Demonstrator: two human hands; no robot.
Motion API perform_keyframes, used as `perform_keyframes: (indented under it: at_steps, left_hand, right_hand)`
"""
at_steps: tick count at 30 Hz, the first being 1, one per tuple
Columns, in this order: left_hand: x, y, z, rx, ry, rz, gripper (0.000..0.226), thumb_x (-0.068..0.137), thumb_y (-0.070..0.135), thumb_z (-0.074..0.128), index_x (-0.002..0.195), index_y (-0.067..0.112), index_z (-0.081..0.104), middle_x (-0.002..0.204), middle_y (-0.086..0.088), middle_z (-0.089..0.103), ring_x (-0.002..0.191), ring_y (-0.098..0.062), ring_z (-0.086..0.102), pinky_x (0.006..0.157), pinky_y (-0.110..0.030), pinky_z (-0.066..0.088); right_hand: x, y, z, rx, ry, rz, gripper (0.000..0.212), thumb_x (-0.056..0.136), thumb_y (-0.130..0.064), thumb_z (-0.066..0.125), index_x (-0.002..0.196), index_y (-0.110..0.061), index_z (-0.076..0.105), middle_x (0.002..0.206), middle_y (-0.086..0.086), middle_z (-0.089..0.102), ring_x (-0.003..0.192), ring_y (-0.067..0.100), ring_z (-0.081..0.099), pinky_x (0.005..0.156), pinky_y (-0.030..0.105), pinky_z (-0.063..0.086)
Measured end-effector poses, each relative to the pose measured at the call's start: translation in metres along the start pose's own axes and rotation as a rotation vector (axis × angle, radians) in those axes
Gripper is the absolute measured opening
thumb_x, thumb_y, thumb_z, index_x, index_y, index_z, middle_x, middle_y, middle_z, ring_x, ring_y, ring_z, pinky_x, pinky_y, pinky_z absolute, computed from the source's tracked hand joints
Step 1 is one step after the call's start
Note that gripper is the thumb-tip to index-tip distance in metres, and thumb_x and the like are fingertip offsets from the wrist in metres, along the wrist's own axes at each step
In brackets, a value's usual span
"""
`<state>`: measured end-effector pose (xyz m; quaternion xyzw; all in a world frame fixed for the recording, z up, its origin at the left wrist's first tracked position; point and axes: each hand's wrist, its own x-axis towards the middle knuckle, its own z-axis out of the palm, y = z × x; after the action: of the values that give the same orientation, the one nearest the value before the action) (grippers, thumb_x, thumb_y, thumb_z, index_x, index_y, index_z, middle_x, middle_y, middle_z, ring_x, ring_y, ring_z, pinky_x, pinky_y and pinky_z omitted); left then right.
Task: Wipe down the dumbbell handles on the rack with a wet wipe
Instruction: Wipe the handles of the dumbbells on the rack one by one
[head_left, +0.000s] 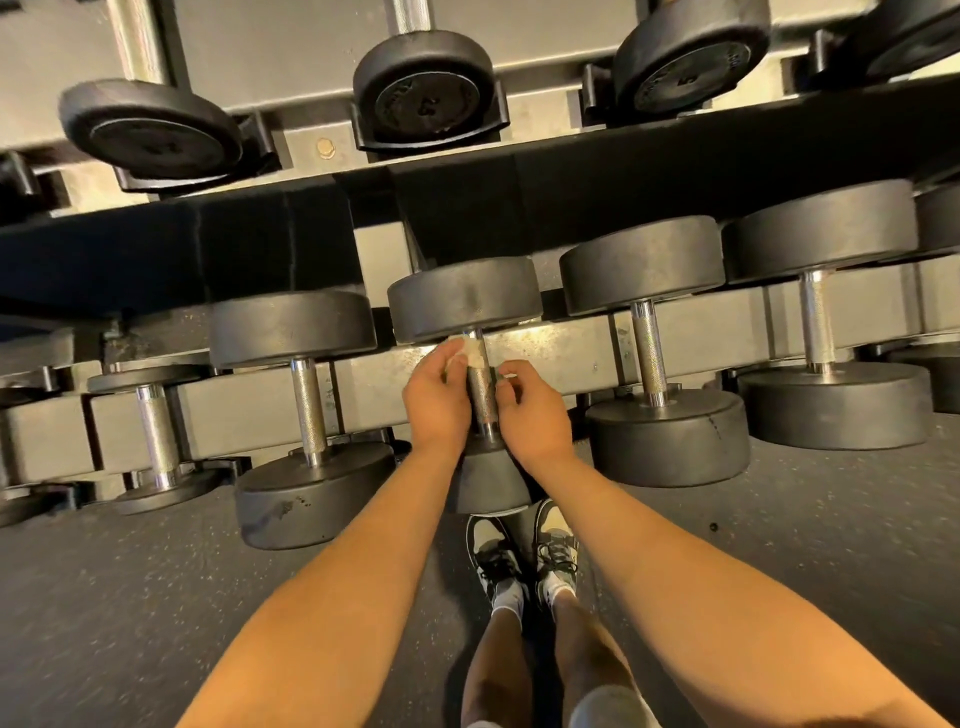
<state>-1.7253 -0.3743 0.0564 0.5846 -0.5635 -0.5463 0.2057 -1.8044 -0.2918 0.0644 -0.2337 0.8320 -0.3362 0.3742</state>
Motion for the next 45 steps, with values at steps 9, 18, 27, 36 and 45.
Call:
perform_keyframes:
  at_steps: [9,18,27,36,45]
  left_hand:
    - [-0.005,-0.011,-0.002,0.222,-0.125,0.036,0.03,0.099,0.006,0.059,0.127,0.011,0.07,0.13,-0.006,0.068,0.12,-0.016,0.062,0.106,-0.021,0.043]
    - [0.017,0.001,0.012,0.209,0.013,0.171,0.024,0.097,0.006,0.063,0.116,0.013,0.076,0.117,-0.003,0.072,0.109,-0.007,0.06,0.094,0.001,0.035]
    - [-0.008,-0.018,-0.009,0.249,-0.123,0.077,0.026,0.099,0.01,0.063,0.122,0.014,0.073,0.119,0.001,0.071,0.104,-0.004,0.062,0.087,0.001,0.041]
    - [0.004,0.0,-0.002,0.181,-0.059,-0.014,0.022,0.1,0.015,0.062,0.116,0.016,0.076,0.111,0.007,0.073,0.092,0.008,0.062,0.085,-0.003,0.046]
    - [-0.022,-0.013,-0.013,0.339,-0.215,-0.28,0.017,0.093,0.013,0.068,0.099,0.02,0.081,0.101,0.007,0.076,0.093,-0.008,0.066,0.082,-0.016,0.047]
  right_hand:
    - [-0.003,0.004,0.007,-0.109,0.041,0.044,0.025,0.101,-0.031,0.045,0.117,-0.033,0.064,0.103,-0.005,0.072,0.089,0.019,0.065,0.079,0.035,0.052]
    - [0.001,0.007,0.008,-0.096,0.056,0.021,0.028,0.1,-0.032,0.048,0.122,-0.032,0.065,0.116,-0.007,0.07,0.097,0.017,0.065,0.087,0.036,0.054]
    - [-0.001,0.003,0.006,-0.057,0.068,0.027,0.031,0.099,-0.029,0.046,0.125,-0.032,0.062,0.112,-0.005,0.069,0.098,0.018,0.064,0.088,0.04,0.054]
    - [0.002,0.008,0.006,0.006,0.083,0.043,0.03,0.101,-0.028,0.044,0.125,-0.029,0.063,0.11,-0.004,0.069,0.096,0.016,0.063,0.088,0.039,0.054]
    - [-0.005,0.01,0.001,-0.084,-0.024,0.023,0.031,0.102,-0.023,0.044,0.128,-0.025,0.062,0.121,-0.002,0.067,0.101,0.018,0.063,0.085,0.035,0.053]
